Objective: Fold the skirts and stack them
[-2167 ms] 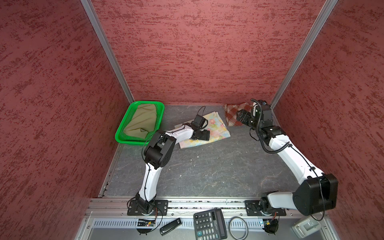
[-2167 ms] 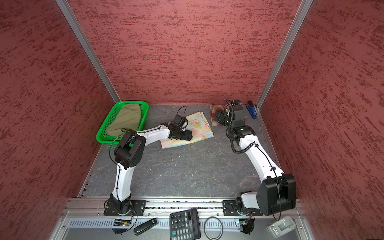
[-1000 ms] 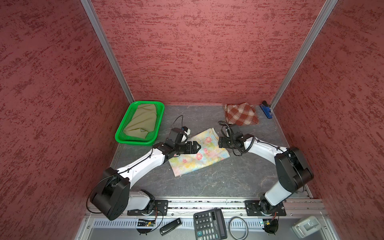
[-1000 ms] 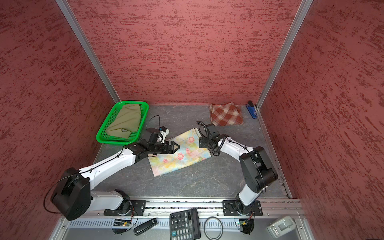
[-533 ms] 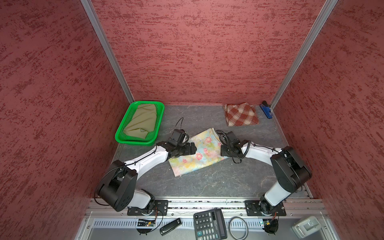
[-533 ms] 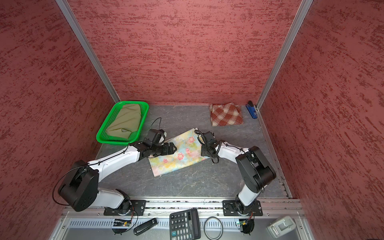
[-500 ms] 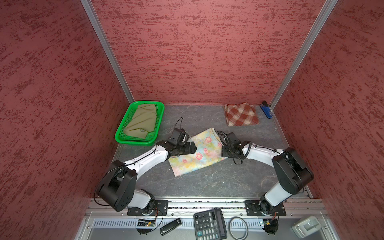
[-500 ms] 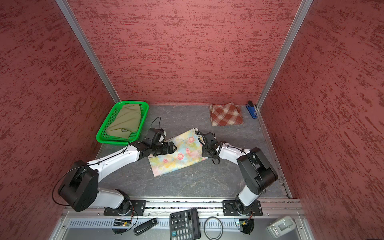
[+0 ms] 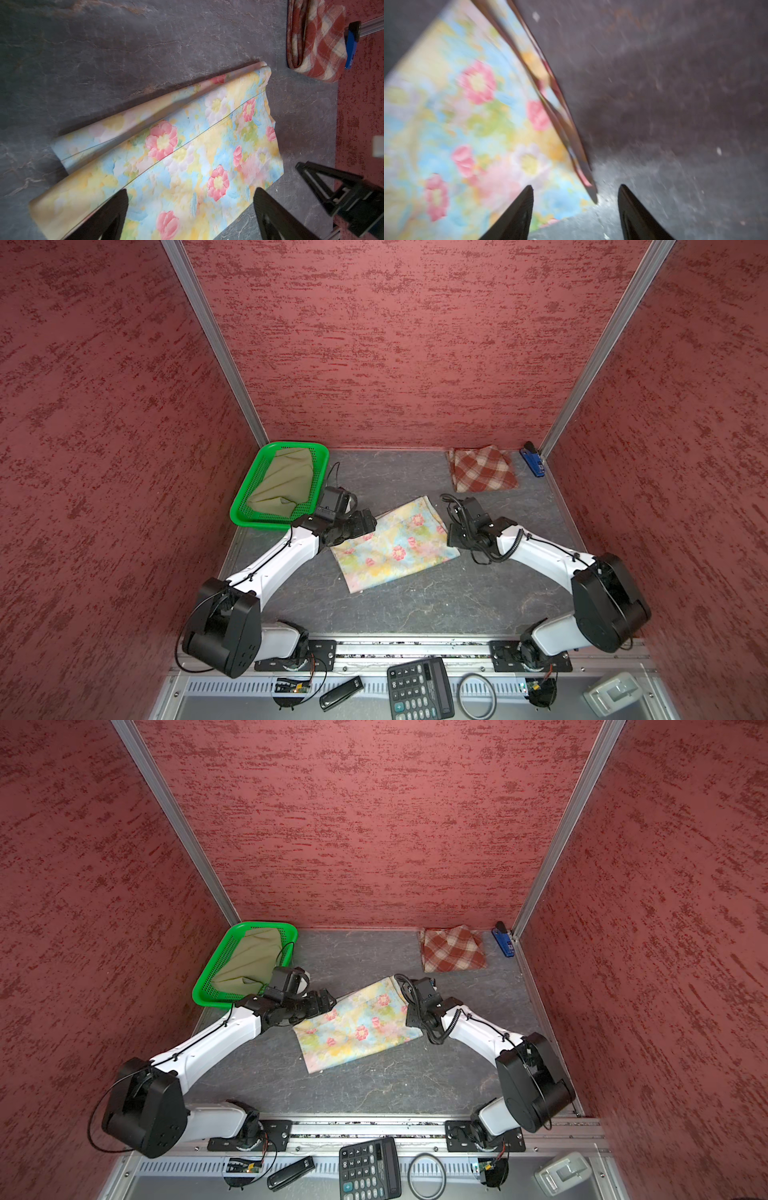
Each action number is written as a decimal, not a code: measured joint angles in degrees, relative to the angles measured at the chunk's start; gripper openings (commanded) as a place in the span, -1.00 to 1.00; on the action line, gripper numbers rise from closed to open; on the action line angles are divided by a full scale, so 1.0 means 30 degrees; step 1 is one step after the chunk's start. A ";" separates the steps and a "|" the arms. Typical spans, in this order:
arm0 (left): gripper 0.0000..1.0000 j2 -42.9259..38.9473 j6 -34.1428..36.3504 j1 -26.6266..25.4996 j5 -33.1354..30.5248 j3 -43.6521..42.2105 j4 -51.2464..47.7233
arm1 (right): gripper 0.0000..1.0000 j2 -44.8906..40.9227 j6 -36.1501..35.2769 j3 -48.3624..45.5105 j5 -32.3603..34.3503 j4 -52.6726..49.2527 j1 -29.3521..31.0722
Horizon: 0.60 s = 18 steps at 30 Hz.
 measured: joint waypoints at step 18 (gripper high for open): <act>0.81 -0.2885 -0.1698 0.4830 0.0255 -0.3432 -0.2900 | 0.13 0.8561 -0.3934 0.7242 -0.3519 0.3949 -0.0794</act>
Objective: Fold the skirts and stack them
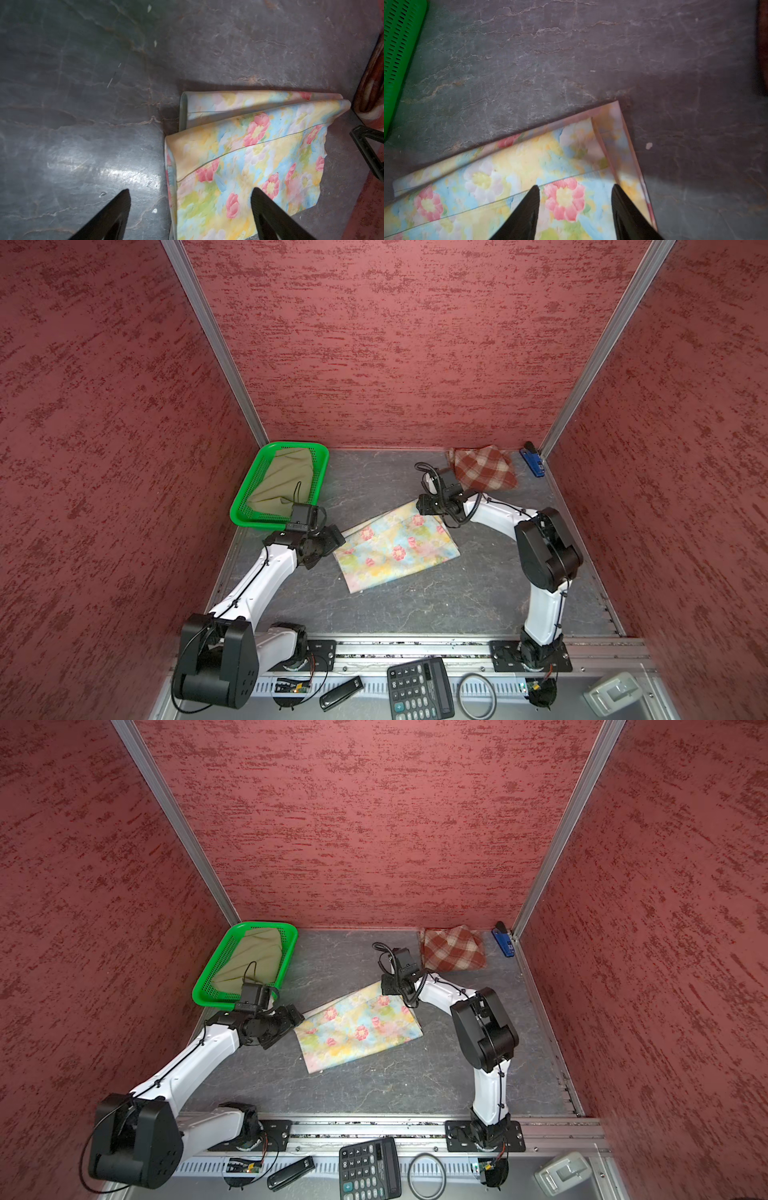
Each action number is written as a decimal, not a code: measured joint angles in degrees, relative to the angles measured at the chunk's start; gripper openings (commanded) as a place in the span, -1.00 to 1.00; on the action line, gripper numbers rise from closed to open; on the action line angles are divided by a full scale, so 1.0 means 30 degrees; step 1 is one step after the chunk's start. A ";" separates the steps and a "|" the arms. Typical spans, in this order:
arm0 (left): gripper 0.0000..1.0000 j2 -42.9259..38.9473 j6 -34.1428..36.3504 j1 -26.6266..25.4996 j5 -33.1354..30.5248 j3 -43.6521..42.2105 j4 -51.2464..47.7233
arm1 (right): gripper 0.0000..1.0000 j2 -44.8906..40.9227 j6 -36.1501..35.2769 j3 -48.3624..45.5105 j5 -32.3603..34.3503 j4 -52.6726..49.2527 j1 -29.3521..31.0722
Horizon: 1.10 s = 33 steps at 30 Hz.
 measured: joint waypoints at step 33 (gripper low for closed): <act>0.40 0.2040 -0.3104 0.2616 0.5311 -0.2018 0.4765 | -1.00 0.2805 -0.0787 0.1013 -0.3512 0.4459 -0.0903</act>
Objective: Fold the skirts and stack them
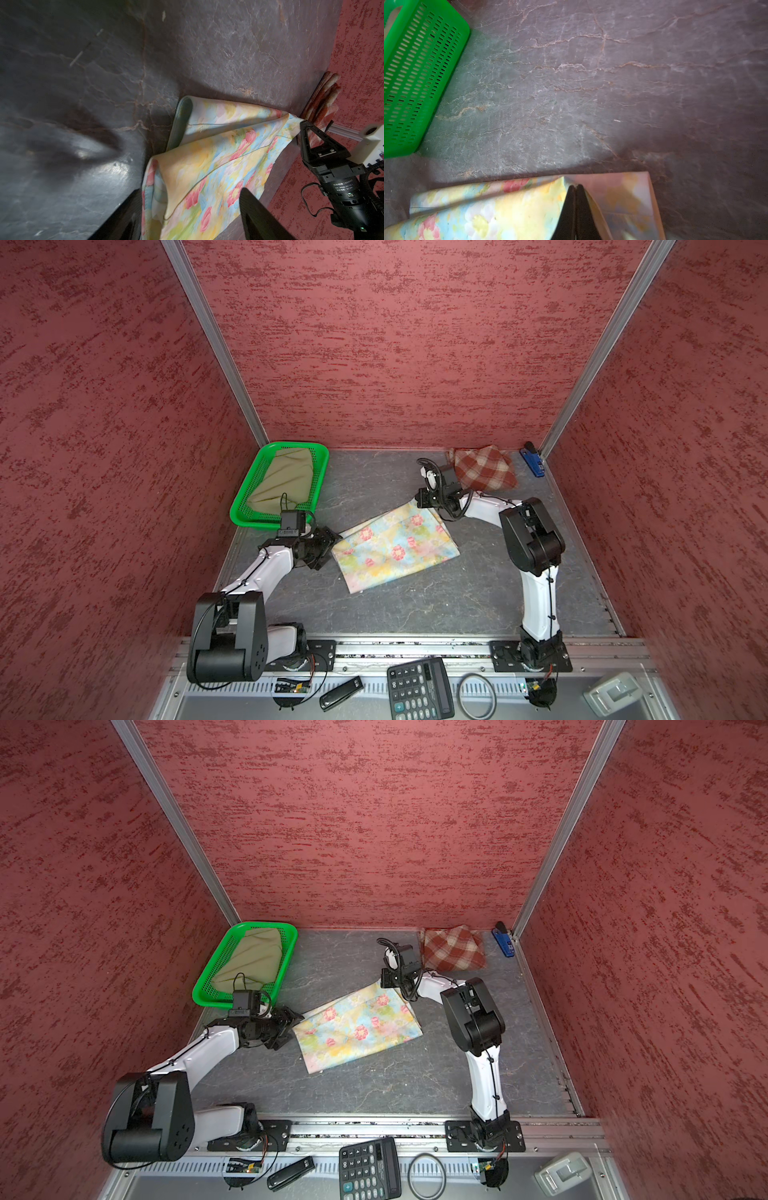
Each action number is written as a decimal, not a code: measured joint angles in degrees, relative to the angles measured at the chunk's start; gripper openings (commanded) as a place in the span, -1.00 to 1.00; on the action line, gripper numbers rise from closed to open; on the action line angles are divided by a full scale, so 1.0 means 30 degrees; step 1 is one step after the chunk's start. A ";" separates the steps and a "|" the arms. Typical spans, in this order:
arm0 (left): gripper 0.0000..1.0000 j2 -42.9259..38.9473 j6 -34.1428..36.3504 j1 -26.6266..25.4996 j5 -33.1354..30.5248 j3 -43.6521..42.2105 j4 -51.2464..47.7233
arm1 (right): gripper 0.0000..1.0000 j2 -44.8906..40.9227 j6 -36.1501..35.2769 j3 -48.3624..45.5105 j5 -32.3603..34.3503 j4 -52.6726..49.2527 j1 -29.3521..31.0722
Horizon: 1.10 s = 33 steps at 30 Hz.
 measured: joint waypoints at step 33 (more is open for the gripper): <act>-1.00 -0.0903 0.1064 -0.2667 -0.2484 0.0758 0.2237 | -1.00 -0.6900 0.0240 -0.3220 0.1909 -0.0029 0.0000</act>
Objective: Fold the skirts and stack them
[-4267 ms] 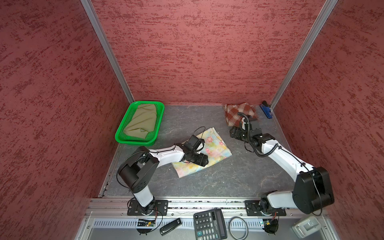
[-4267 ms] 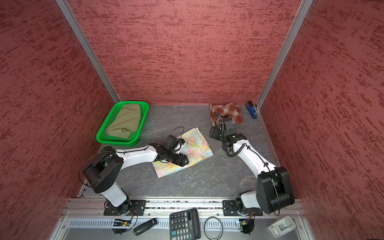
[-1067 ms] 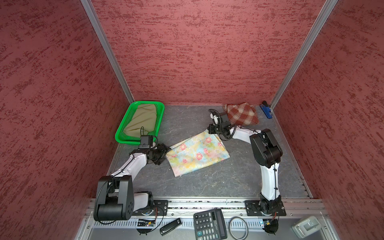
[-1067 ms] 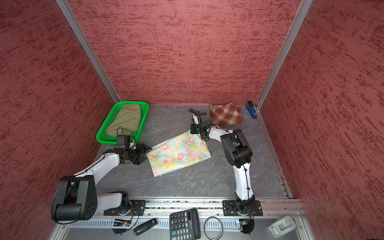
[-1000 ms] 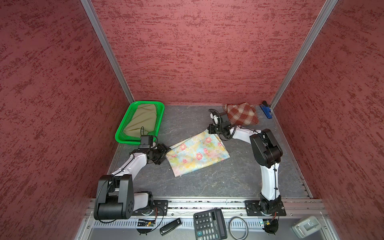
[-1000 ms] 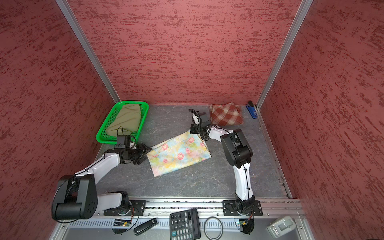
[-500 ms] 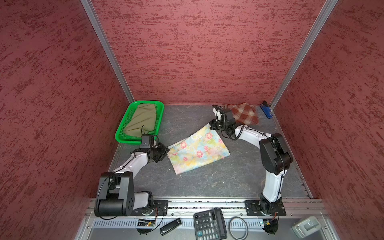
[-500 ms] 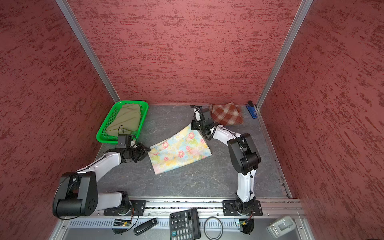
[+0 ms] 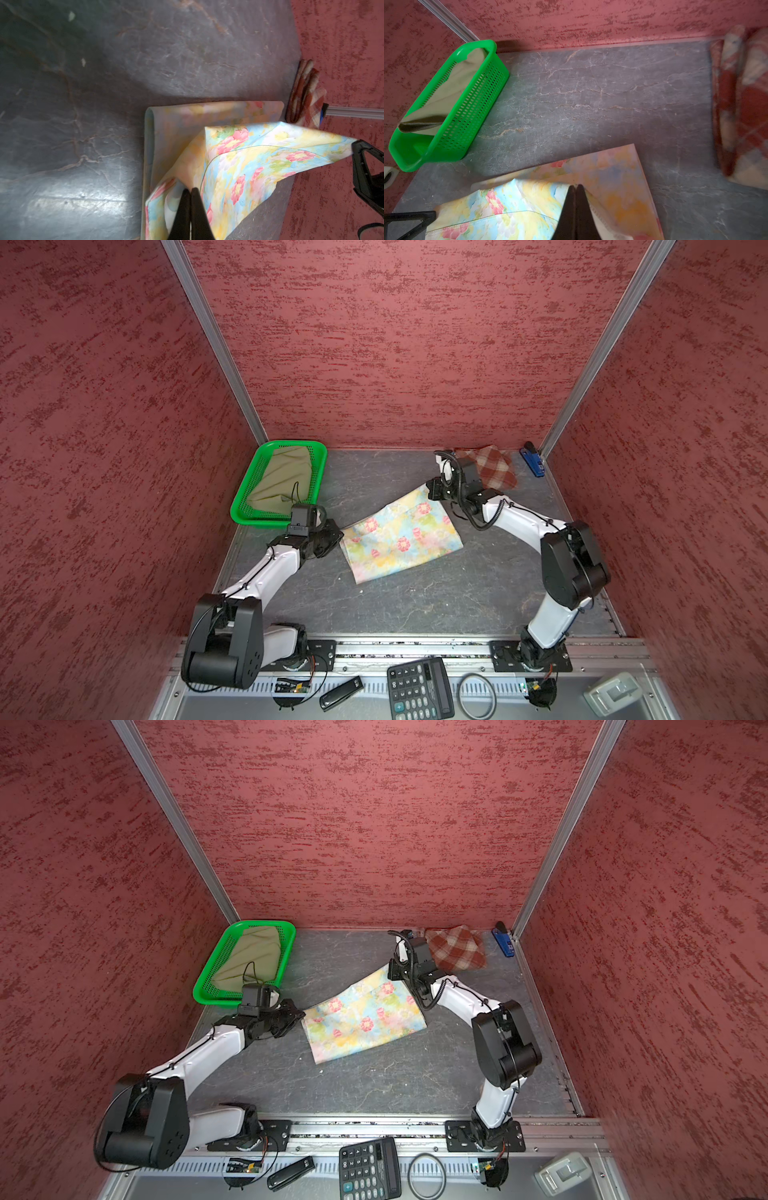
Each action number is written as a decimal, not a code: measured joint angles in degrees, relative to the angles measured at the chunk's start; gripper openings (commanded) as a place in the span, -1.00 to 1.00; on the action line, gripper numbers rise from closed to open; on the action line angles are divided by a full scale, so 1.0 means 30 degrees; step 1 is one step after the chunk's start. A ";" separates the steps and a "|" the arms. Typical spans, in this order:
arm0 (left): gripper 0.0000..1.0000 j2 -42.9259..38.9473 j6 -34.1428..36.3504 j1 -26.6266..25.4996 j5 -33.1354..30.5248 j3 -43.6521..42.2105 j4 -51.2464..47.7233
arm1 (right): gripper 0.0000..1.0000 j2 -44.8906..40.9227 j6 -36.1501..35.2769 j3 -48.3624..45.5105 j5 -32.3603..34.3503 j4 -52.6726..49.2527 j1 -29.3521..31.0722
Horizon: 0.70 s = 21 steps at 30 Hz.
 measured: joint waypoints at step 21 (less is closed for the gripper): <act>-1.00 0.4568 0.1290 -0.0066 -0.0911 0.2251 0.1049 | -1.00 0.2018 0.0903 0.1166 0.0787 -0.1107 -0.1260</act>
